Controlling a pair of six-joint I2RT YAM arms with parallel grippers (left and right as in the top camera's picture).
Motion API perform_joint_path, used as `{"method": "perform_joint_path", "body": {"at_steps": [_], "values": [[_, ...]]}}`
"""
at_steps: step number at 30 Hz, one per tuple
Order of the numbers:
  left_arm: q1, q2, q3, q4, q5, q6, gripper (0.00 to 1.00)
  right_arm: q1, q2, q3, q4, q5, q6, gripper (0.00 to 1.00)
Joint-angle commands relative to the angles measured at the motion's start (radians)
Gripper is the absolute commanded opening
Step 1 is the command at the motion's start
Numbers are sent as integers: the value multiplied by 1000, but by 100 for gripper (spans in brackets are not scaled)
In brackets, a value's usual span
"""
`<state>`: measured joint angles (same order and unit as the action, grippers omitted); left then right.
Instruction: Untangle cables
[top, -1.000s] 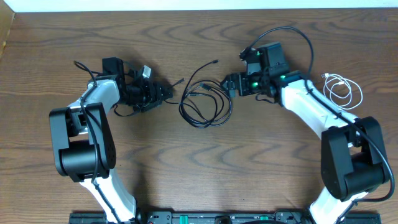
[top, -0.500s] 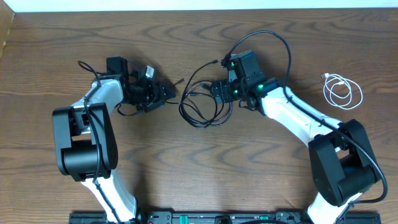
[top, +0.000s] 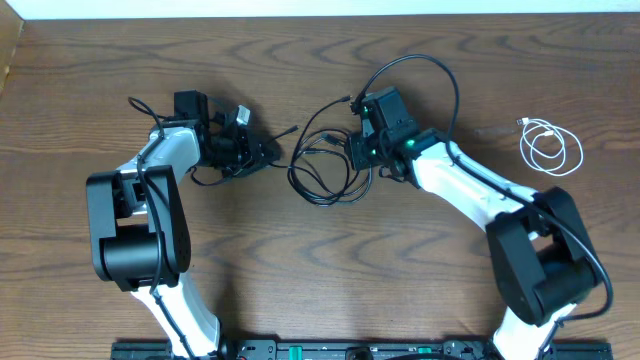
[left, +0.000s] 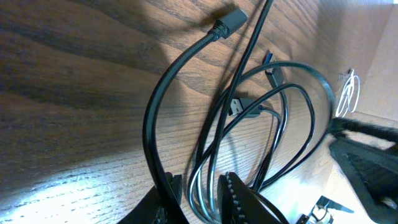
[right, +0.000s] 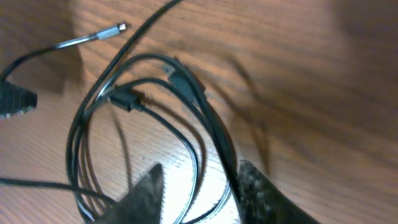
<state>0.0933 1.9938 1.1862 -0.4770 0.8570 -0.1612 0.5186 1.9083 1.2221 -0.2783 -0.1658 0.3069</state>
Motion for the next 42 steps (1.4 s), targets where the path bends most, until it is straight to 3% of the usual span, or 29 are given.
{"method": "perform_joint_path", "body": {"at_steps": [1,3,16,19,23,31,36,42], "values": [[0,-16,-4,-3,-63,-3,19,10,41,-9,5,-57,7,13],[0,-16,-4,-4,-112,-24,19,14,58,-9,10,-59,16,1],[31,-16,-4,-52,-313,-133,19,107,106,-9,133,-125,-6,1],[55,-16,-4,-61,-312,-134,10,132,106,-9,150,-125,-31,1],[92,-16,-4,-80,-303,-161,8,168,106,-9,170,-124,-80,1],[149,-16,-4,-86,-143,-145,8,201,106,-9,174,60,-87,1],[174,-16,-4,-61,242,119,8,201,106,-9,173,163,-87,1],[174,-16,-4,-61,374,219,7,201,107,-9,174,320,-83,1]]}}
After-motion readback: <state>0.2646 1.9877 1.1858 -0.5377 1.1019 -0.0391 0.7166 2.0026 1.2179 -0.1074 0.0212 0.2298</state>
